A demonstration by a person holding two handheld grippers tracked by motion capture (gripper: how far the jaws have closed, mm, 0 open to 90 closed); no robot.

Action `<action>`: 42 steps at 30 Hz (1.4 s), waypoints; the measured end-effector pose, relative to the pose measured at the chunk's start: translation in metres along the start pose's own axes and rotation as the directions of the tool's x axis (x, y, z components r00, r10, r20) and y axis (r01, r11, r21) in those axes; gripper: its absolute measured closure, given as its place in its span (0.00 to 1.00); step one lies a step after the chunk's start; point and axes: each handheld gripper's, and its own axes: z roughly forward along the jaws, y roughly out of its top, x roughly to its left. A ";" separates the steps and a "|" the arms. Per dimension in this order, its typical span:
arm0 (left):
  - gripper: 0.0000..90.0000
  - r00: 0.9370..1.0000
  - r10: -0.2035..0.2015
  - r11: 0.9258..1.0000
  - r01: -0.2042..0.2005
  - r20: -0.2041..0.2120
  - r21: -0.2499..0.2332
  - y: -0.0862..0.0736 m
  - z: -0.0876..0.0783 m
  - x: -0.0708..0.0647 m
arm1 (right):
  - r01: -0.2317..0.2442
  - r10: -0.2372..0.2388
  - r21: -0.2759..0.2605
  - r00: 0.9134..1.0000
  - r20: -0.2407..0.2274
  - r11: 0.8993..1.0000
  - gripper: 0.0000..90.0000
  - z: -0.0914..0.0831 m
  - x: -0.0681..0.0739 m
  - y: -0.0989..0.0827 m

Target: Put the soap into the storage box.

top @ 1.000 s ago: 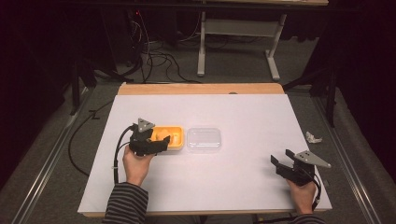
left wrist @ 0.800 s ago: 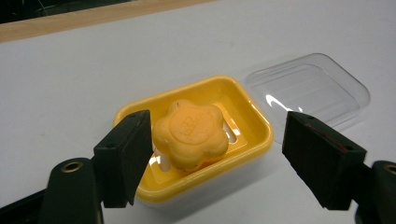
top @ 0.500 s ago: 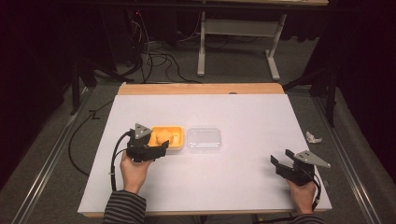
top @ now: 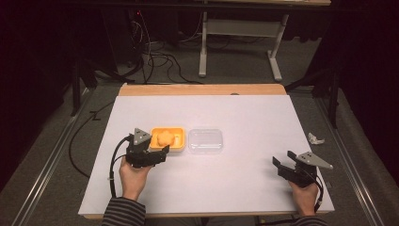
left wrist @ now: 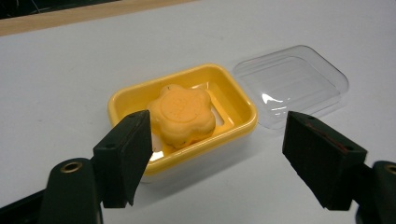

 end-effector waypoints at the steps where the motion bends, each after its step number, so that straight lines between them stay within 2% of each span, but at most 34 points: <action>1: 0.28 1.000 0.000 1.000 0.000 -0.001 -0.001 -0.001 -0.001 0.000 | 0.001 -0.001 -0.001 1.000 0.001 1.000 0.34 0.000 0.000 0.000; 21: 0.27 1.000 -0.025 0.999 0.025 0.008 -0.029 -0.015 -0.019 0.002 | 0.001 -0.001 -0.004 1.000 0.003 1.000 0.35 0.000 0.000 0.000; 27: 0.27 0.999 -0.031 0.999 0.032 0.011 -0.024 -0.022 -0.019 0.001 | 0.000 0.000 -0.004 1.000 0.003 1.000 0.35 0.000 0.000 0.000; 30: 0.27 0.999 -0.034 0.999 0.034 -0.006 -0.007 -0.027 -0.017 0.000 | -0.005 0.005 -0.007 1.000 0.005 1.000 0.35 -0.001 0.000 0.000; 36: 0.27 0.999 -0.049 0.999 0.049 0.009 -0.017 -0.032 -0.016 -0.001 | -0.005 0.005 -0.008 1.000 0.004 1.000 0.35 -0.001 0.000 0.000; 42: 0.27 0.999 -0.047 0.999 0.047 0.008 -0.024 -0.036 -0.017 -0.003 | -0.004 0.004 -0.009 1.000 0.004 1.000 0.35 -0.001 0.000 -0.001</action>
